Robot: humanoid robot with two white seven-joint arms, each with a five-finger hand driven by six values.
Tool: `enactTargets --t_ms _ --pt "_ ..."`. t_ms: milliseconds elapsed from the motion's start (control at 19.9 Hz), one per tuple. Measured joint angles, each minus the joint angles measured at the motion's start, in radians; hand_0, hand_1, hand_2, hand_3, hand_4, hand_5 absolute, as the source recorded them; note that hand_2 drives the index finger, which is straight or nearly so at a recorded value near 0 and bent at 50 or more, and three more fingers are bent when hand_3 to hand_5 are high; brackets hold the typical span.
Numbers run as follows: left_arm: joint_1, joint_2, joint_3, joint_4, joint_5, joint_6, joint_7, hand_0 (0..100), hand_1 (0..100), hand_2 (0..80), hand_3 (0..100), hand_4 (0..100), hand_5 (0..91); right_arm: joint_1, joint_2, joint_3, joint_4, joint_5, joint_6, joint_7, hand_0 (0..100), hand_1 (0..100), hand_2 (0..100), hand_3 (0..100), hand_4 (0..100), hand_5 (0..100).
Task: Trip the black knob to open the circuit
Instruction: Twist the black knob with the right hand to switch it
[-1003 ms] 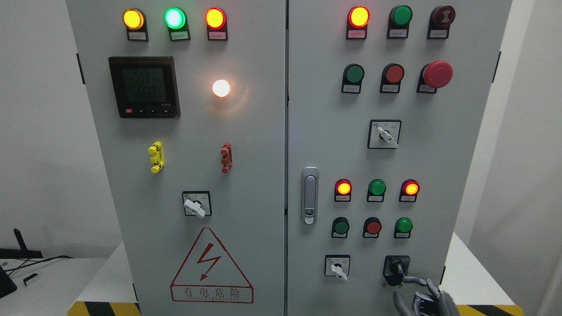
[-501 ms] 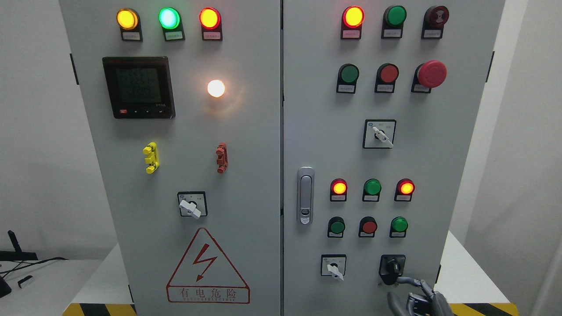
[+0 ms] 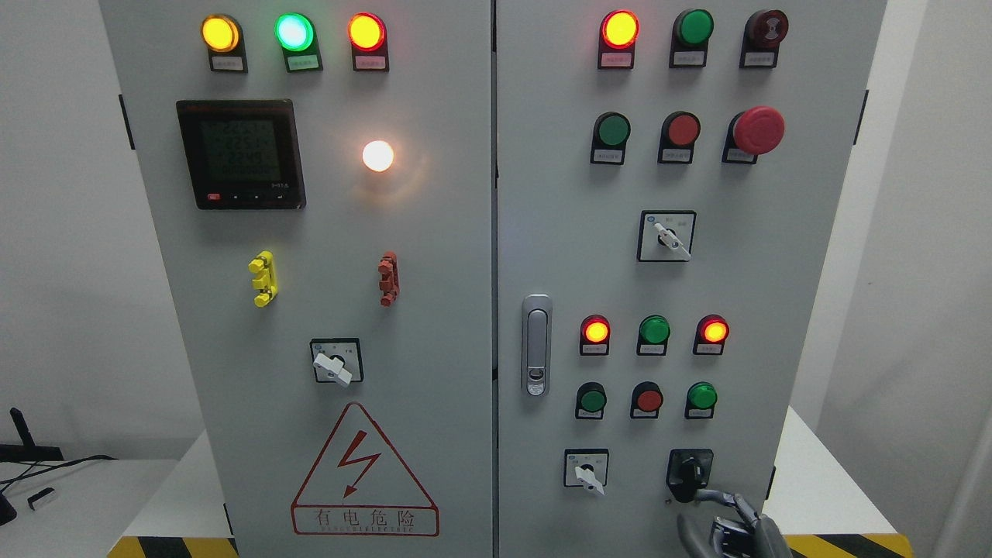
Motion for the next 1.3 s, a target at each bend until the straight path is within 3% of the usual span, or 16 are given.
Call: enactTargets --t_ms 1304 --pt "0.000 0.000 0.000 0.000 0.000 0.000 0.000 12 39 0.0 0 0 0.0 -0.012 0.012 0.004 0.006 -0.003 -0.002 0.012 36 72 39 100 100 94"
